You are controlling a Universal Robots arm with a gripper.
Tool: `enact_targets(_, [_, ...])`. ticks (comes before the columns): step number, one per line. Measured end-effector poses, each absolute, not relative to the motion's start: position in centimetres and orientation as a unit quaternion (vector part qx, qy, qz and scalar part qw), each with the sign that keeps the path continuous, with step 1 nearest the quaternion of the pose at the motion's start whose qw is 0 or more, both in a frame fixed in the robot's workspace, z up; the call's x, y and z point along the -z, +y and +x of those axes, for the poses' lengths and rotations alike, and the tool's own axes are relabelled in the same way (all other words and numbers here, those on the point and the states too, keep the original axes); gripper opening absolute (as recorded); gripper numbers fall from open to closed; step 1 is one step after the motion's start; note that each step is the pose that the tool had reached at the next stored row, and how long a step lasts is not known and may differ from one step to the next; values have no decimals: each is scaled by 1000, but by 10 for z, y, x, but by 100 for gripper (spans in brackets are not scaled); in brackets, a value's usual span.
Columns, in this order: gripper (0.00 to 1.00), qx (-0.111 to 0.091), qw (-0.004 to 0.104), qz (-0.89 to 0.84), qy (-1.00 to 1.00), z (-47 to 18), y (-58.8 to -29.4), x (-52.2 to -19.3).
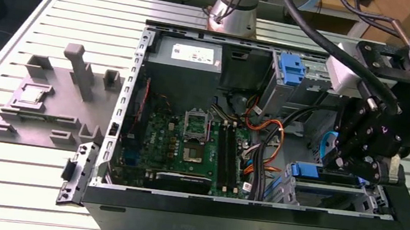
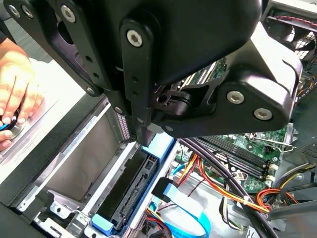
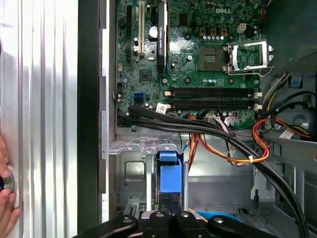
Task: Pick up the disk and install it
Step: 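Insert the first disk wire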
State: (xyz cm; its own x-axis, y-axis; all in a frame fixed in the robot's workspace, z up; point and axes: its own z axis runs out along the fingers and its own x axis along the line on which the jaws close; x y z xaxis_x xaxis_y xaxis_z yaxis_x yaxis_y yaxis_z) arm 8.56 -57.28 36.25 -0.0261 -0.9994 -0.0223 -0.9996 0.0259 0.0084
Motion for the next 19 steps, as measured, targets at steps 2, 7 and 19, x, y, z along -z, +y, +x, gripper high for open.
enact_targets(2, [12, -11, 5, -698, 716, 86, -573, -362])
enact_targets(7, [12, -10, 5, -700, 714, 86, -573, -363])
enact_targets(19, [12, -11, 4, -725, 689, 93, -573, -362])
